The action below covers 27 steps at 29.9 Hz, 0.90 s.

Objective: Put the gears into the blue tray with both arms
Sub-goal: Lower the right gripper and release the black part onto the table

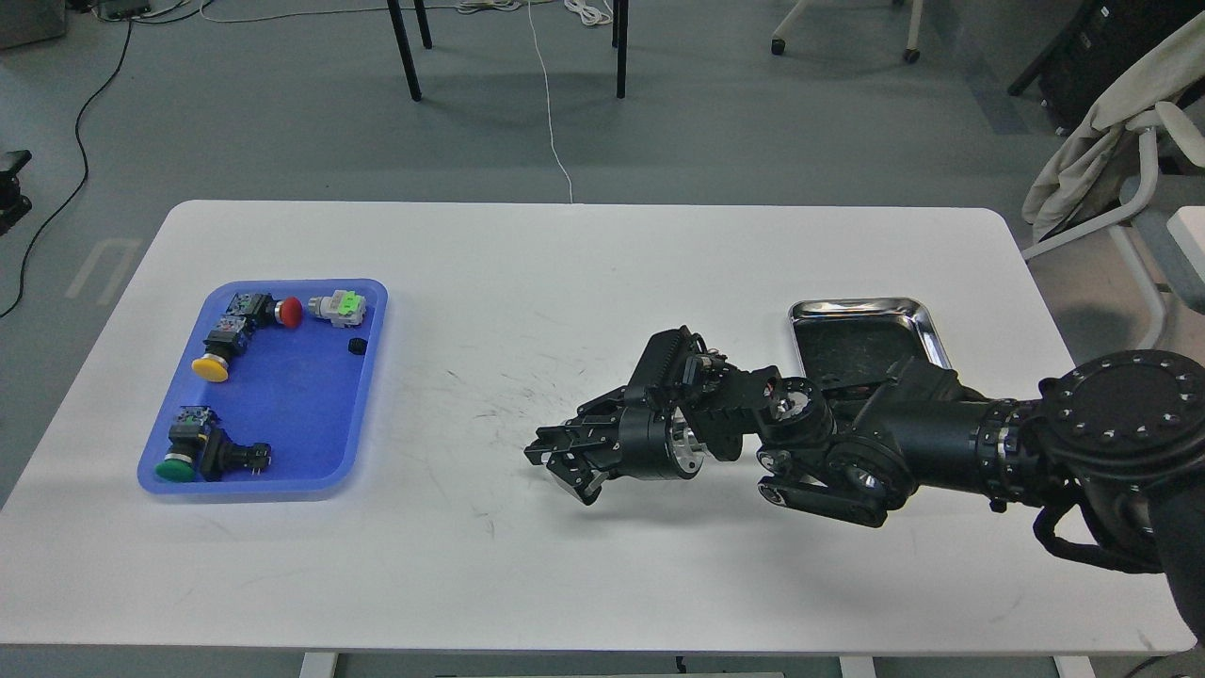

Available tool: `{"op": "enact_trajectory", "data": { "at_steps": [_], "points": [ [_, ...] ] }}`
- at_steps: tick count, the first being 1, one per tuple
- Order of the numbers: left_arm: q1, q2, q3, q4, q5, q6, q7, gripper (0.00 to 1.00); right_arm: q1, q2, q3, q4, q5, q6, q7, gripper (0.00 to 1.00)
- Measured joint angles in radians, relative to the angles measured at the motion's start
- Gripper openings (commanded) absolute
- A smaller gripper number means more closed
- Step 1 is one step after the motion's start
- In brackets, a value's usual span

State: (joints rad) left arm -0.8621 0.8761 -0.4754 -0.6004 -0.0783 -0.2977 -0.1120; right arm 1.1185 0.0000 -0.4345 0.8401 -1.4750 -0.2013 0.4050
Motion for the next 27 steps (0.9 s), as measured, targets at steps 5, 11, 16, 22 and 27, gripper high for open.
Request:
{"op": "enact_trajectory", "data": {
  "at_steps": [5, 11, 16, 22, 27],
  "points": [
    [0.000, 0.005, 0.000, -0.001, 0.000, 0.000, 0.000, 0.96, -0.004, 0.000, -0.001, 0.000, -0.001, -0.003, 0.000, 0.01],
    [0.000, 0.016, 0.000, -0.002, 0.000, 0.000, 0.000, 0.96, -0.017, 0.000, 0.002, 0.001, -0.001, -0.003, 0.000, 0.02],
    [0.000, 0.025, 0.000, -0.003, 0.000, 0.000, 0.001, 0.96, -0.033, 0.000, 0.002, -0.001, -0.001, -0.003, -0.001, 0.09],
    [0.000, 0.028, 0.000, -0.003, 0.000, 0.000, 0.000, 0.96, -0.044, 0.000, 0.004, -0.013, -0.001, -0.004, -0.004, 0.26],
    [0.001, 0.028, 0.000, -0.003, 0.000, 0.000, 0.000, 0.96, -0.044, 0.000, 0.009, -0.017, 0.002, -0.008, -0.005, 0.40]
  ]
}}
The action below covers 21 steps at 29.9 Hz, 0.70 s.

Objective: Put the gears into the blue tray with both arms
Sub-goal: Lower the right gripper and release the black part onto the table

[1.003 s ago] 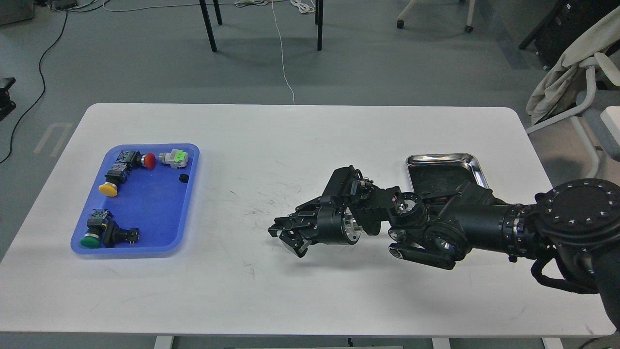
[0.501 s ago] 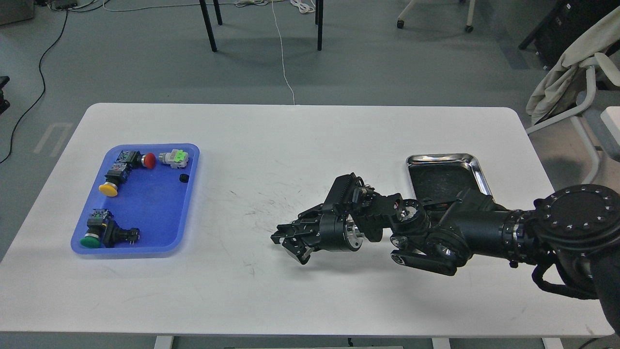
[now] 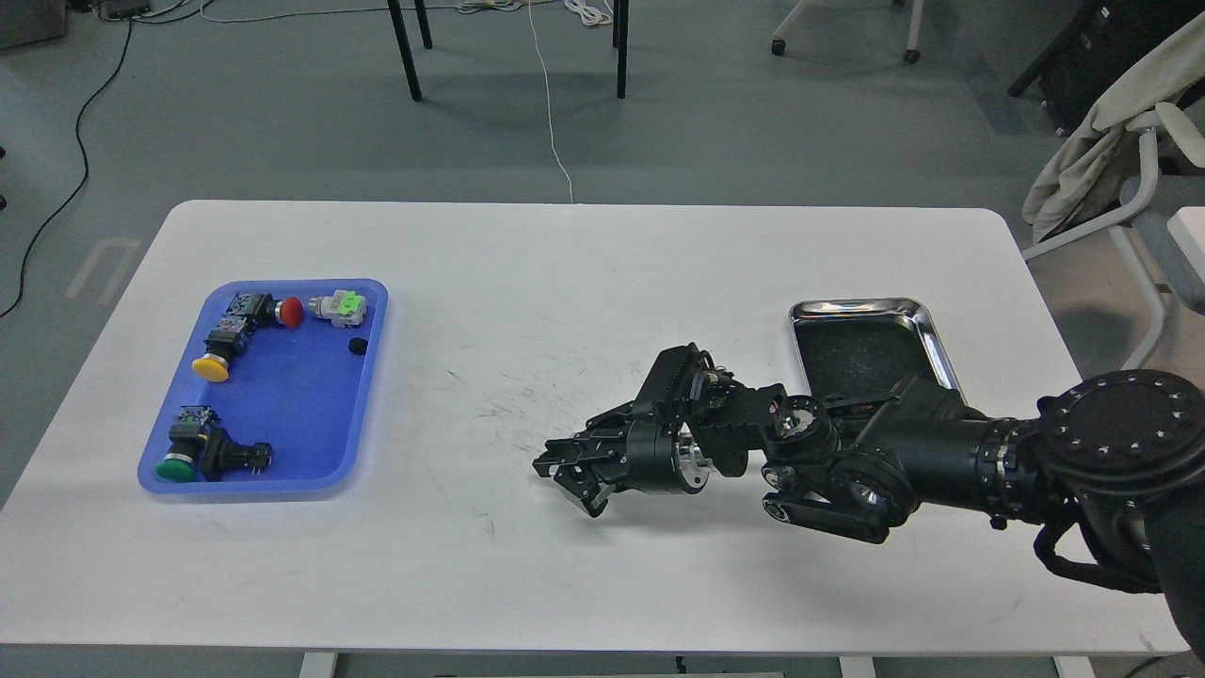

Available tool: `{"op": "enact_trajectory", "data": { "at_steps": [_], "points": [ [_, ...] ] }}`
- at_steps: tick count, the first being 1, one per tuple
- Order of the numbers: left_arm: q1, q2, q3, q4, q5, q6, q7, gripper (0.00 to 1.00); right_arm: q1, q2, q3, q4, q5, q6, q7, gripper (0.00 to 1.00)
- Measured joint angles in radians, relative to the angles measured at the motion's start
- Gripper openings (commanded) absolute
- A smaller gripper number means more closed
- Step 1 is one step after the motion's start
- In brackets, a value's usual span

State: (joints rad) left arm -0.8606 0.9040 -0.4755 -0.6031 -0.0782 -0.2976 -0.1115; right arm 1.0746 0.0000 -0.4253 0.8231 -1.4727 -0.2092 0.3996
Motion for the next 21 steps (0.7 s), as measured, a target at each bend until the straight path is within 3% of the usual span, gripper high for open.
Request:
{"op": "enact_trajectory", "data": {
  "at_steps": [5, 14, 21],
  "points": [
    [0.003, 0.001, 0.000, 0.000, 0.000, 0.000, 0.000, 0.96, -0.002, 0.000, 0.004, -0.007, 0.003, -0.017, -0.002, 0.48],
    [0.005, 0.008, 0.000, 0.000, 0.000, -0.001, 0.000, 0.96, -0.009, 0.000, 0.077, -0.030, 0.010, -0.028, -0.006, 0.53],
    [0.005, 0.036, 0.001, -0.047, 0.010, -0.036, -0.004, 0.96, 0.021, 0.000, 0.250, -0.088, 0.020, -0.027, -0.014, 0.58]
  ]
}}
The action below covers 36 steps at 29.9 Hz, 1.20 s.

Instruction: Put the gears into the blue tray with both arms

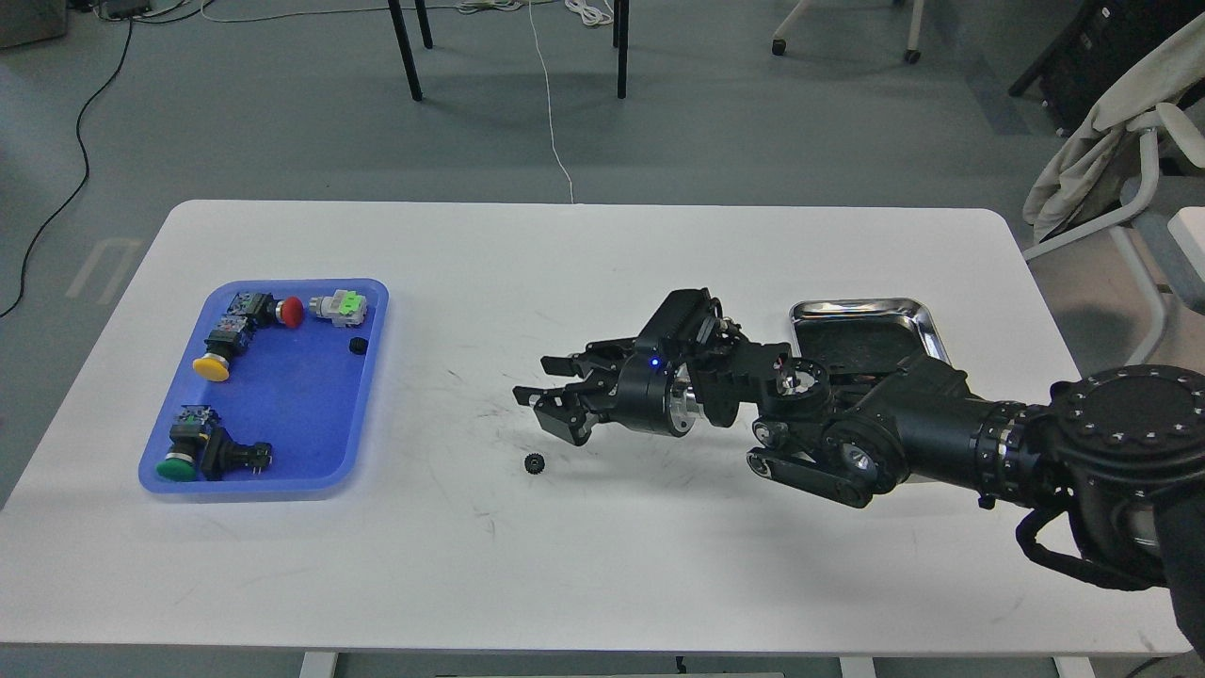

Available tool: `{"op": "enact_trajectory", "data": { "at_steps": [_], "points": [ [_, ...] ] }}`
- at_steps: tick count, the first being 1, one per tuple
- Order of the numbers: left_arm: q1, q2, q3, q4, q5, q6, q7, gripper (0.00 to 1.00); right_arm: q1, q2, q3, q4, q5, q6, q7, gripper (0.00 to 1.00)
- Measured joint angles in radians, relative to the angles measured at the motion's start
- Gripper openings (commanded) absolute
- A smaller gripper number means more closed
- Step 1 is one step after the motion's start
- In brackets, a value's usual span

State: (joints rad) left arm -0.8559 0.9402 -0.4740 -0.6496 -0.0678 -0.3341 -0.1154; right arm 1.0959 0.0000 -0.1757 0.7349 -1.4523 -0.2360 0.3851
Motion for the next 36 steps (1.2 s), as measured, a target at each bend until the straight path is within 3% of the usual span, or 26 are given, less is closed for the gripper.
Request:
{"op": "enact_trajectory", "data": {
  "at_steps": [14, 19, 26, 31, 36],
  "points": [
    [-0.016, 0.083, 0.065, -0.300, 0.238, 0.035, -0.013, 0.96, 0.097, -0.011, 0.291, -0.034, 0.280, 0.001, -0.068, 0.66],
    [-0.018, 0.085, 0.066, -0.410, 0.298, 0.079, -0.002, 0.96, 0.155, -0.107, 0.326, -0.037, 0.429, 0.002, -0.076, 0.66],
    [-0.009, 0.098, 0.048, -0.447, 0.285, 0.157, -0.012, 0.95, 0.194, -0.231, 0.328, -0.030, 0.566, 0.004, -0.088, 0.66],
    [0.001, 0.153, 0.038, -0.464, 0.049, 0.178, -0.084, 0.94, 0.198, -0.285, 0.331, -0.020, 0.574, 0.004, -0.106, 0.66],
    [0.048, 0.168, 0.041, -0.479, -0.157, 0.170, -0.204, 0.94, 0.202, -0.299, 0.334, -0.021, 0.603, -0.001, -0.117, 0.66]
  ]
}}
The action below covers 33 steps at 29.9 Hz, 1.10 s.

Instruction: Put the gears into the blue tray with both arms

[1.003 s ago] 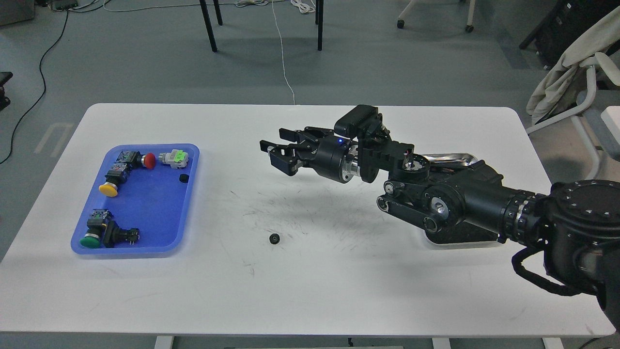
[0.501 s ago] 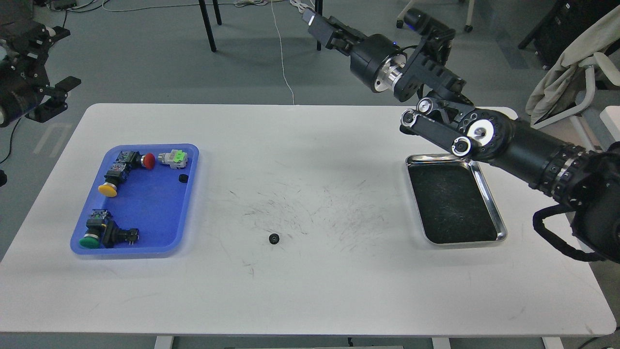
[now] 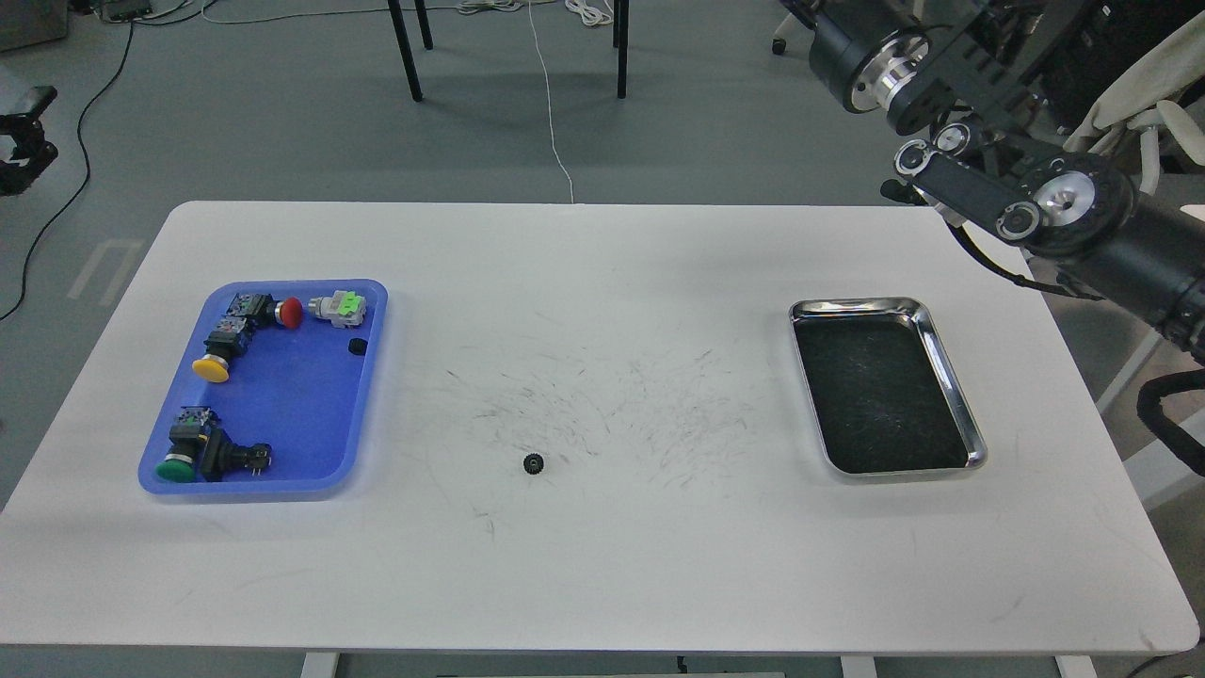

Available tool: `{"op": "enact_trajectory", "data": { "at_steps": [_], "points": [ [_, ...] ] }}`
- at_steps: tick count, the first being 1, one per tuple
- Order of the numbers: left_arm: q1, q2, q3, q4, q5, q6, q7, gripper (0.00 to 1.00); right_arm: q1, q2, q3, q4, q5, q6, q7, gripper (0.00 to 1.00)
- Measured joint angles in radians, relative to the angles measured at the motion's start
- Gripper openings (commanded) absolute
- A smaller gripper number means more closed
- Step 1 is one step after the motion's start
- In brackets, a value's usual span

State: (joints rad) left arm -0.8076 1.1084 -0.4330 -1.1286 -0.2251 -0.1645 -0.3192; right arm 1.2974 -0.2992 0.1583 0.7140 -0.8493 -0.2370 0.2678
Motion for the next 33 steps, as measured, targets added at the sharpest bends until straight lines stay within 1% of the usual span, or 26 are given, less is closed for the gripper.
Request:
{"op": "enact_trajectory", "data": {
  "at_steps": [1, 3, 4, 6, 9, 11, 13, 16, 19, 21, 23, 24, 28, 29, 31, 32, 33],
  "points": [
    [0.010, -0.002, 0.000, -0.003, -0.010, 0.003, -0.027, 0.94, 0.000, -0.001, 0.000, 0.000, 0.016, -0.002, -0.004, 0.66],
    [0.023, -0.013, 0.001, -0.006, -0.015, 0.032, -0.058, 0.95, 0.000, -0.002, 0.000, -0.001, 0.045, -0.004, -0.010, 0.66],
    [0.026, -0.018, 0.005, -0.015, -0.014, 0.051, -0.064, 0.95, 0.000, -0.002, 0.000, -0.001, 0.056, -0.007, -0.012, 0.66],
    [0.029, -0.026, 0.027, -0.043, -0.009, 0.072, -0.061, 0.95, 0.000, -0.007, 0.000, -0.002, 0.067, -0.013, -0.014, 0.66],
    [0.027, -0.032, 0.092, -0.081, 0.008, 0.083, -0.023, 0.95, -0.002, -0.016, 0.000, -0.002, 0.071, -0.017, -0.016, 0.66],
    [0.022, -0.029, 0.133, -0.108, 0.035, 0.086, 0.016, 0.95, -0.004, -0.020, 0.000, -0.002, 0.071, -0.019, -0.016, 0.66],
    [0.017, -0.020, 0.155, -0.143, 0.101, 0.087, 0.064, 0.95, -0.004, -0.026, 0.000, -0.002, 0.071, -0.019, -0.016, 0.66],
    [0.009, -0.010, 0.167, -0.178, 0.250, 0.089, 0.114, 0.95, -0.006, -0.034, 0.001, -0.002, 0.072, -0.021, -0.016, 0.66],
    [0.008, -0.006, 0.177, -0.213, 0.407, 0.089, 0.128, 0.95, -0.010, -0.035, 0.001, 0.001, 0.072, -0.029, -0.017, 0.66],
    [0.008, -0.005, 0.201, -0.226, 0.506, 0.088, 0.130, 0.98, -0.012, -0.036, 0.001, 0.002, 0.072, -0.033, -0.018, 0.66],
    [0.002, 0.004, 0.229, -0.234, 0.607, 0.076, 0.125, 0.98, -0.014, -0.036, 0.000, 0.004, 0.072, -0.034, -0.018, 0.67],
    [-0.003, 0.011, 0.235, -0.236, 0.642, 0.063, 0.122, 0.98, -0.014, -0.036, -0.001, 0.004, 0.072, -0.034, -0.018, 0.68],
    [-0.047, 0.029, 0.245, -0.249, 0.707, -0.033, 0.113, 0.98, -0.015, -0.037, -0.008, 0.004, 0.072, -0.034, -0.018, 0.68],
    [-0.058, 0.028, 0.247, -0.248, 0.709, -0.032, 0.111, 0.98, -0.015, -0.037, -0.009, 0.004, 0.072, -0.034, -0.018, 0.68],
    [-0.067, 0.020, 0.253, -0.245, 0.711, 0.009, 0.120, 0.98, -0.015, -0.037, -0.009, 0.004, 0.072, -0.034, -0.018, 0.68],
    [-0.069, 0.008, 0.265, -0.246, 0.711, 0.048, 0.136, 0.98, -0.015, -0.037, -0.009, 0.004, 0.072, -0.034, -0.018, 0.68],
    [-0.070, -0.007, 0.282, -0.249, 0.712, 0.087, 0.161, 0.98, -0.015, -0.037, -0.009, 0.004, 0.072, -0.034, -0.018, 0.68]
  ]
}}
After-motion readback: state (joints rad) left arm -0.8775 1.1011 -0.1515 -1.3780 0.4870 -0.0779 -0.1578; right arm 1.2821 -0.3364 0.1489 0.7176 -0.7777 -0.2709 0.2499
